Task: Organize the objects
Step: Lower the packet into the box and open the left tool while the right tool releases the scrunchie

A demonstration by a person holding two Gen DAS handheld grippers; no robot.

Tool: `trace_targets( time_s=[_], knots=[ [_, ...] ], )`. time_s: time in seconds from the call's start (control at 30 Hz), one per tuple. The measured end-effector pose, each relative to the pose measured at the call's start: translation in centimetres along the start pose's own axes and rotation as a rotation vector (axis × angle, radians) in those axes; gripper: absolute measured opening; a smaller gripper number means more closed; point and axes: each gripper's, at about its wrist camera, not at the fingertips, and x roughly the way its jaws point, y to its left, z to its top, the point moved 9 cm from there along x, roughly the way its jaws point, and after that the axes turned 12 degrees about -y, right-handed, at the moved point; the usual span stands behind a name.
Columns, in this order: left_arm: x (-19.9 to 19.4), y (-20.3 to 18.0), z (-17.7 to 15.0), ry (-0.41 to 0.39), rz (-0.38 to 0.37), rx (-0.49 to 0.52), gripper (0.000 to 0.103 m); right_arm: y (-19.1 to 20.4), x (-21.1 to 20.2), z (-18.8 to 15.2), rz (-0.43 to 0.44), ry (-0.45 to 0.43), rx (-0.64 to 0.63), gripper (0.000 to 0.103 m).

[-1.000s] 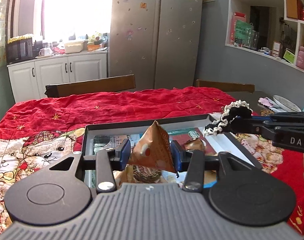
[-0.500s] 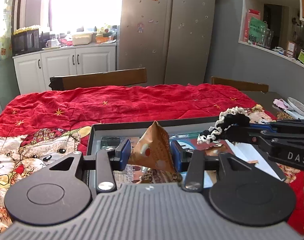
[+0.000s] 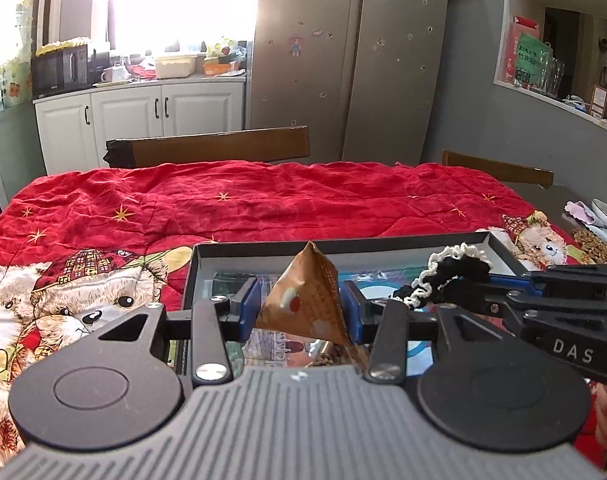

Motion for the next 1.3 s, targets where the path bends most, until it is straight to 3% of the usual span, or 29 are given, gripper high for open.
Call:
trace_targets(
  time_s=[1.3],
  knots=[
    [2.4, 1.5, -3.0, 0.128, 0.055, 0.027, 0.049, 0.5, 3.3, -3.8, -0.012, 0.134, -0.022, 0.012]
  ],
)
